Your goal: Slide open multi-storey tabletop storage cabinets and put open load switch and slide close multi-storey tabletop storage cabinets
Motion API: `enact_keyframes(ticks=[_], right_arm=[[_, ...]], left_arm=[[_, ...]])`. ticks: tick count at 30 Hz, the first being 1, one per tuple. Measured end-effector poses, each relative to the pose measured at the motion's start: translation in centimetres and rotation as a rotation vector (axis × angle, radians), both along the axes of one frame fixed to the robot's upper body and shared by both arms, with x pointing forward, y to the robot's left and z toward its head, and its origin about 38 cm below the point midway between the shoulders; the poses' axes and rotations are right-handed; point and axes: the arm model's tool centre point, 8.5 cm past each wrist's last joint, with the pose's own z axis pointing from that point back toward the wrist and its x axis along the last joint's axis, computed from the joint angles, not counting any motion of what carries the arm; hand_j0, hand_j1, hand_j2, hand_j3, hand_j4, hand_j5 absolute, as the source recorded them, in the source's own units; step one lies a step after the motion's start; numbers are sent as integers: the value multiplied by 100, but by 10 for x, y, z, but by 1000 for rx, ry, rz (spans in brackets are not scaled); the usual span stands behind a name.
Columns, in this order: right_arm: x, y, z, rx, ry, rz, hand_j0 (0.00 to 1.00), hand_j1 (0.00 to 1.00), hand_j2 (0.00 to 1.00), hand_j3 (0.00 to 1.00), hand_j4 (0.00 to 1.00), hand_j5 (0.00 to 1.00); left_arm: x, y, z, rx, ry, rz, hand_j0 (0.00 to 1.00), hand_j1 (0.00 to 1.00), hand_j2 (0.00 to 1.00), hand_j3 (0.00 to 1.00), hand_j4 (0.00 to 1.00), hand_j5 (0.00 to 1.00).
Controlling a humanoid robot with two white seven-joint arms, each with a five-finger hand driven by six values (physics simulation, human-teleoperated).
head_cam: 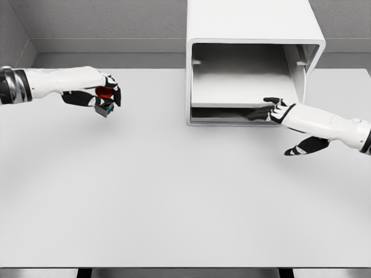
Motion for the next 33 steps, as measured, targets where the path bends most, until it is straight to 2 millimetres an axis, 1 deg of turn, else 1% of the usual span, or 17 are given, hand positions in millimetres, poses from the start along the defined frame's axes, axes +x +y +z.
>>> enact_keyframes(ticks=[4,6,10,14,18,20,22,24,25,28,31,33], right_arm=[[-5,-6,8,5,2,0,100,100,100,100,100,100],[-7,-6,12,9,0,6,100,100,100,100,100,100],[-12,-4,13,15,7,20,100,100,100,100,100,100],[-17,-10,16,12,21,16,100,100,100,100,100,100],[-18,-17,22,8,25,9,100,100,100,100,100,100],[-17,-17,30,20,13,12,100,100,100,100,100,100],[-14,-17,47,39,-17,17,100,100,100,100,100,100],[-12,-16,60,50,-40,23,100,100,100,100,100,100],[-9,-13,70,54,-65,30,100,100,100,100,100,100],[-9,-3,64,71,-50,57,100,100,100,100,100,100],[-7,14,53,81,-52,87,100,100,100,100,100,100],[-1,26,55,81,-89,105,100,100,100,100,100,100]], left_arm=[[-4,-13,6,-12,-10,-40,43,43,43,43,43,43],[-5,-18,12,-18,-20,-58,43,43,43,43,43,43],[-10,-27,14,-27,-20,-85,43,43,43,43,43,43],[-16,-36,16,-33,-23,-117,43,43,43,43,43,43],[-19,-43,23,-38,-37,-144,43,43,43,43,43,43],[-20,-47,32,-42,-55,-160,43,43,43,43,43,43],[-22,-52,38,-46,-66,-176,43,43,43,43,43,43],[-25,-56,41,-54,-73,-190,43,43,43,43,43,43],[-26,-58,43,-58,-76,-196,43,43,43,43,43,43],[-29,-63,47,-67,-83,-213,43,43,43,43,43,43],[-32,-67,51,-78,-91,-230,43,43,43,43,43,43],[-34,-70,53,-83,-96,-240,43,43,43,43,43,43]])
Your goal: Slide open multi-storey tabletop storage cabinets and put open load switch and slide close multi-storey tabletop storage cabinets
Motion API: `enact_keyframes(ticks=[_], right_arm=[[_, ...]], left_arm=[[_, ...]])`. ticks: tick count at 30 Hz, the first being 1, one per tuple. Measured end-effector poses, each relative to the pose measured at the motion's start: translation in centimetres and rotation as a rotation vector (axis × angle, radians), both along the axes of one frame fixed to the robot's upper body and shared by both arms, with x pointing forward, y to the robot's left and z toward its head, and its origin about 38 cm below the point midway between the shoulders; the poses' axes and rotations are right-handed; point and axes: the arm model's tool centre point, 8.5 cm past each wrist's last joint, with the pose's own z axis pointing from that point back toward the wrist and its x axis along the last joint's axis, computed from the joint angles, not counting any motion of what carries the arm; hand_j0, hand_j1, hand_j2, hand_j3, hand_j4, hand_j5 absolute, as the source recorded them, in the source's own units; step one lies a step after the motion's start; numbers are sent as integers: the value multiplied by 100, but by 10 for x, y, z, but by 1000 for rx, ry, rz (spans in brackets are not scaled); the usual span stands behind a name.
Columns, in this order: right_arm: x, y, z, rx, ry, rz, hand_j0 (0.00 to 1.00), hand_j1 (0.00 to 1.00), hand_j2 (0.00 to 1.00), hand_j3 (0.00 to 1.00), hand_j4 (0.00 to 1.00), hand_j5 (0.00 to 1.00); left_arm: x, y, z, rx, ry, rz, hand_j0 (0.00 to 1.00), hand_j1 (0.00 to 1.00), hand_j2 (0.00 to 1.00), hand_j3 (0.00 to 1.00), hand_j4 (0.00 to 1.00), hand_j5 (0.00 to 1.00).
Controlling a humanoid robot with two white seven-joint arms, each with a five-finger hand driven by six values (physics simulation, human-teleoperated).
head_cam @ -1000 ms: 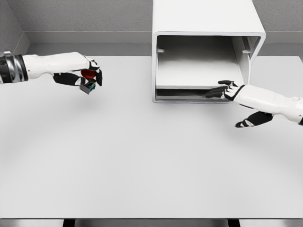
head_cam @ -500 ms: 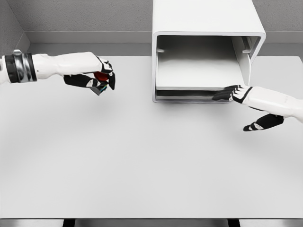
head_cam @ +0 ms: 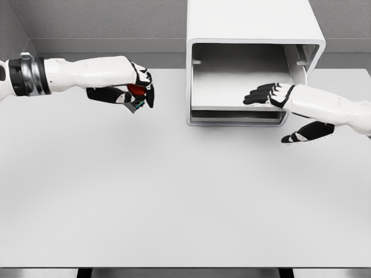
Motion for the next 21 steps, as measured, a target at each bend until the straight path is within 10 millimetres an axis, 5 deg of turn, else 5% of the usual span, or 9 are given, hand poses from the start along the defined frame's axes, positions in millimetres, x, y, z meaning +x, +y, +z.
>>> enact_keyframes(ticks=[4,11,21], right_arm=[[14,18,-13,3,-29,-3,100,100,100,100,100,100],[33,3,-36,-13,13,-85,100,100,100,100,100,100],[34,8,-53,-44,37,-88,100,100,100,100,100,100]], left_arm=[[-2,-3,7,-5,-14,-14,43,43,43,43,43,43],[-6,-9,12,-8,-24,-36,43,43,43,43,43,43],[-6,-11,12,-10,-27,-41,43,43,43,43,43,43]])
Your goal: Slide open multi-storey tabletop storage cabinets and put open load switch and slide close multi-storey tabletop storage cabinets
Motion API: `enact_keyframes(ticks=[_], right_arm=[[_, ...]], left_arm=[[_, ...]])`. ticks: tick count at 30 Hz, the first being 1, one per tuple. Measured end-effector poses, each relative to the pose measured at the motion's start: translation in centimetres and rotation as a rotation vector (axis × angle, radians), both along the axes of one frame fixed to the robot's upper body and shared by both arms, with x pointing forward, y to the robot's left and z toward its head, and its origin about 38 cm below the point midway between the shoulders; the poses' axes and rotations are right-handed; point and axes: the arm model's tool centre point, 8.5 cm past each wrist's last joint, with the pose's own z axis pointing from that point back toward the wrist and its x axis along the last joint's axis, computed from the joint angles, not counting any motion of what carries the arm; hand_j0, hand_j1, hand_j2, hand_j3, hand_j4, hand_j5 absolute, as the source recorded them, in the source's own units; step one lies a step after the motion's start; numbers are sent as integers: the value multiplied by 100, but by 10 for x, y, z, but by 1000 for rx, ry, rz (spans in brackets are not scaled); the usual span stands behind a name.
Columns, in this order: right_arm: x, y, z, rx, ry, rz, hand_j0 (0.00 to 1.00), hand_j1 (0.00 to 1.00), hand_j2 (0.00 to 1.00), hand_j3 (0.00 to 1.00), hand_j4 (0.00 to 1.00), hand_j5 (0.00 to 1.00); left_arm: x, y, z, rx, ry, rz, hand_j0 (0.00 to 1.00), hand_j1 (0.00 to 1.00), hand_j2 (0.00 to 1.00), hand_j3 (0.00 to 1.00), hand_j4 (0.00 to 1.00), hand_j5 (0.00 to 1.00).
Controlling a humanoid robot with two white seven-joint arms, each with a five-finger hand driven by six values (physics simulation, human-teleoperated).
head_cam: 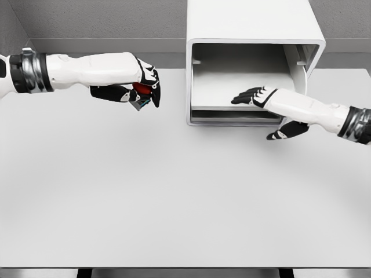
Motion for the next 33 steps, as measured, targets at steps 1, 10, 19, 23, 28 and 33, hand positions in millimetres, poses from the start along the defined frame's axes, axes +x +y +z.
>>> enact_keyframes(ticks=[1,10,19,23,28,33], right_arm=[[0,0,0,-4,0,0,100,100,100,100,100,100],[-3,-3,-12,-14,27,-10,100,100,100,100,100,100],[-16,-6,-13,30,66,-5,100,100,100,100,100,100],[-28,-8,-11,0,59,18,100,100,100,100,100,100],[-34,-13,-7,-60,30,27,100,100,100,100,100,100],[-39,-17,-2,-80,20,34,100,100,100,100,100,100]], left_arm=[[0,0,0,0,0,-1,43,43,43,43,43,43],[-2,-2,3,-6,-8,-9,44,44,44,44,44,44],[-4,-2,9,-14,-23,-12,44,44,44,44,44,44],[-4,-2,10,-16,-25,-14,44,44,44,44,44,44],[-5,-3,14,-23,-32,-19,44,44,44,44,44,44],[-5,-7,21,-28,-48,-29,44,44,44,44,44,44]])
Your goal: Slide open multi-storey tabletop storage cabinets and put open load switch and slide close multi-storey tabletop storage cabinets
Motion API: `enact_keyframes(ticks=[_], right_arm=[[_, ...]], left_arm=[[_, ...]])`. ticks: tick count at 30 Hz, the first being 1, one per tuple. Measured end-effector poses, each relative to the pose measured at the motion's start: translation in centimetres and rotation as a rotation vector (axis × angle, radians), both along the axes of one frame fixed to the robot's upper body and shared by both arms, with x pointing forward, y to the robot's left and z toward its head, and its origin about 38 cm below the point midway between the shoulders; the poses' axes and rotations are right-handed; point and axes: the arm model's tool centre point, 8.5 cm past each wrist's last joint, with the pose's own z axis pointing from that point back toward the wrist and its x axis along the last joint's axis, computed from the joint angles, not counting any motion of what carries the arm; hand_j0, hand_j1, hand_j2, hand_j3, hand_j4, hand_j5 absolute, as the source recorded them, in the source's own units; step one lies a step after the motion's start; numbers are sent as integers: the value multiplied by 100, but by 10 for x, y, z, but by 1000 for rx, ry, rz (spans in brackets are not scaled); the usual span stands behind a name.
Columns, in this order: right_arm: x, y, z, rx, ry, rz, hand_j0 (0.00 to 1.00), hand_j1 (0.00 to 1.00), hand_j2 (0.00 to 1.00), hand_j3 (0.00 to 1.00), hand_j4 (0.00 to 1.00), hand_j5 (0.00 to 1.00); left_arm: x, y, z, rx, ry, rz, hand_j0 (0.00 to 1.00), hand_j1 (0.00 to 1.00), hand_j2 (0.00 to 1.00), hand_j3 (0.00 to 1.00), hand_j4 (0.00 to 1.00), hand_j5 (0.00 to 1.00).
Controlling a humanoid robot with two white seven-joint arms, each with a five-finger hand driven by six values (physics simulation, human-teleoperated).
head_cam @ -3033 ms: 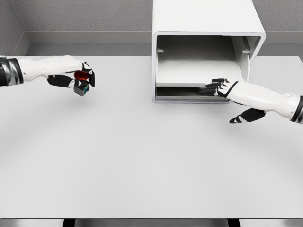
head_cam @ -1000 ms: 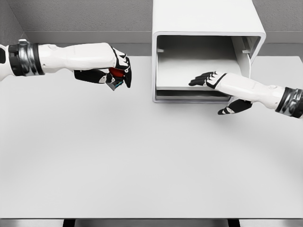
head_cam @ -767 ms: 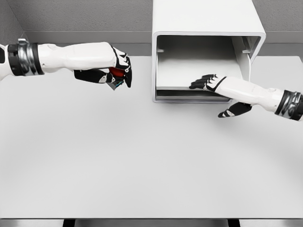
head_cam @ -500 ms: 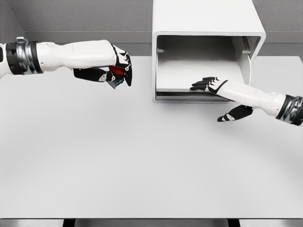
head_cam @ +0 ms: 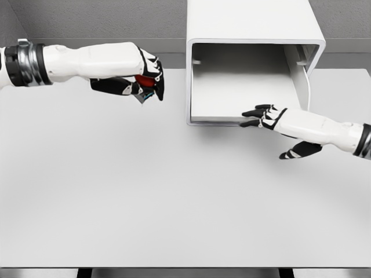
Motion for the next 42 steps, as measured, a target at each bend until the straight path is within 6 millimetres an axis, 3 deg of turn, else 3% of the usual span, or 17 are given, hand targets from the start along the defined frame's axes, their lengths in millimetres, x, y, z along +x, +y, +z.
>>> enact_keyframes(ticks=[28,42], right_arm=[[-19,-26,18,67,67,-22,100,100,100,100,100,100],[-16,-33,35,105,40,-42,100,100,100,100,100,100]], left_arm=[[3,-65,29,-48,-61,-132,44,44,44,44,44,44],[10,-89,24,-50,-53,-156,44,44,44,44,44,44]])
